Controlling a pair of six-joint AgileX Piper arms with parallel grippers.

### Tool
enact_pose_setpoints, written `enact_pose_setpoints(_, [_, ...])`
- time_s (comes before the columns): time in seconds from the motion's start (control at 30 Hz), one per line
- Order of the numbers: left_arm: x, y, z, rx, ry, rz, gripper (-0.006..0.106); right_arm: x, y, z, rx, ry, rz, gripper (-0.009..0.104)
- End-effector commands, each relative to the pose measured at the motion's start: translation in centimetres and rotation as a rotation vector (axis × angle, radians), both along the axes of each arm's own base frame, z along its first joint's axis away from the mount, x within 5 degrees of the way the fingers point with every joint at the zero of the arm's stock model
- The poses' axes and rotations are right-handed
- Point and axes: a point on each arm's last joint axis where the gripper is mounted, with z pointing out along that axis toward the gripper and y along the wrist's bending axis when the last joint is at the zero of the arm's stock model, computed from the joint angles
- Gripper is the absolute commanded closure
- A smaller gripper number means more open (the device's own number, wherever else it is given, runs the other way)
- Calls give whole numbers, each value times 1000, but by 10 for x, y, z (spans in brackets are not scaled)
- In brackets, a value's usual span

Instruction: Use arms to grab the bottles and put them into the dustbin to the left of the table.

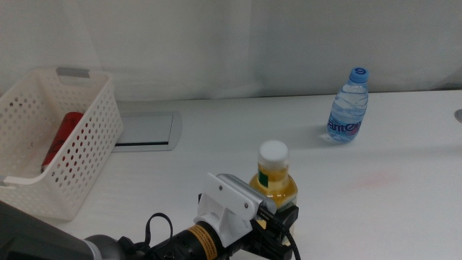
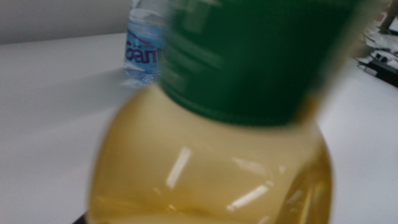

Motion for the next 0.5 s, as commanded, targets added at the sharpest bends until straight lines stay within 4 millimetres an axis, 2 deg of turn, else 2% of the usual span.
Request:
enact_pose_setpoints(0.0, [1, -2, -1, -1, 35, 11, 54, 0, -1, 0, -6, -12, -4, -8])
enact_pose_setpoints(0.13, [1, -2, -1, -12, 52, 18, 101, 0, -1, 0, -6, -12, -4, -8])
enact_pose_setpoints(0.3, [1, -2, 1, -19, 46, 18, 103, 0, -1, 0, -6, -12, -4, -8])
enact_pose_setpoints(0.47, [4, -4, 21, -43, 20, 24, 103, 0, -1, 0, -6, -12, -4, -8])
